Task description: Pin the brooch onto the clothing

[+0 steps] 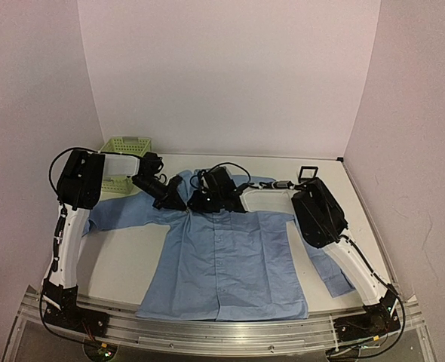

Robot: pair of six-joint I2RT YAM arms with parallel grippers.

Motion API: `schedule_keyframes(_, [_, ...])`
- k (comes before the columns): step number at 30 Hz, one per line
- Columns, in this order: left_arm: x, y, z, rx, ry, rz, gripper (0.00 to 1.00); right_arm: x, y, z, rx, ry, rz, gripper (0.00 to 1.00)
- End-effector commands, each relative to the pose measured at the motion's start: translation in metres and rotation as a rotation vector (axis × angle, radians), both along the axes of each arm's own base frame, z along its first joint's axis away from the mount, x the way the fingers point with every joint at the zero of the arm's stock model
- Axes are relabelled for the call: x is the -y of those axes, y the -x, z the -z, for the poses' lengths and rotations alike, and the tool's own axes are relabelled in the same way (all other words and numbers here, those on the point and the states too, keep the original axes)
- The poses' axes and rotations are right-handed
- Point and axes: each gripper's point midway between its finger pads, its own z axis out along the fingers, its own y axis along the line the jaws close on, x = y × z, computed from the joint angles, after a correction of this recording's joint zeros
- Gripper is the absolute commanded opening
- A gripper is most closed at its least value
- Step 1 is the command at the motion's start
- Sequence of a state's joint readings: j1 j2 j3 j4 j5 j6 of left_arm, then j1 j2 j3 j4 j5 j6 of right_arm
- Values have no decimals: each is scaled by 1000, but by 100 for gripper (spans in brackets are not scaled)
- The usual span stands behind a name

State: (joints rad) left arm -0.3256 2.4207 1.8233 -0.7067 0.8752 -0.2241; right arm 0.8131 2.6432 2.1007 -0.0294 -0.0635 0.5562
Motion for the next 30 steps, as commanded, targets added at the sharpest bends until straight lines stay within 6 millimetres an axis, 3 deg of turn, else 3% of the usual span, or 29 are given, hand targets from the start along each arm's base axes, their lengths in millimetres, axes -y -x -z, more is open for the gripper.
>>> schedule_keyframes(1, [-5, 1, 8, -15, -31, -14, 0, 8, 45, 39, -85, 168, -73, 26])
schedule_keyframes(4, [-4, -2, 8, -16, -26, -19, 0, 1, 59, 43, -90, 171, -131, 33])
schedule_keyframes(7, [-4, -1, 9, -17, -28, -16, 0, 0, 60, 35, -59, 174, -163, 35])
schedule_keyframes(12, [-4, -1, 10, -19, -30, -17, 0, 0, 47, 17, -19, 157, -168, 27])
schedule_keyframes(19, [-5, 0, 10, -16, -32, -12, 0, 10, 50, 27, -21, 198, -162, 25])
schedule_keyframes(24, [-5, -1, 10, -18, -29, -14, 0, 7, 45, 36, -16, 204, -153, 25])
schedule_keyframes(30, [4, -12, -19, 71, 23, 40, 0, 12, 41, 48, -5, 237, -130, 22])
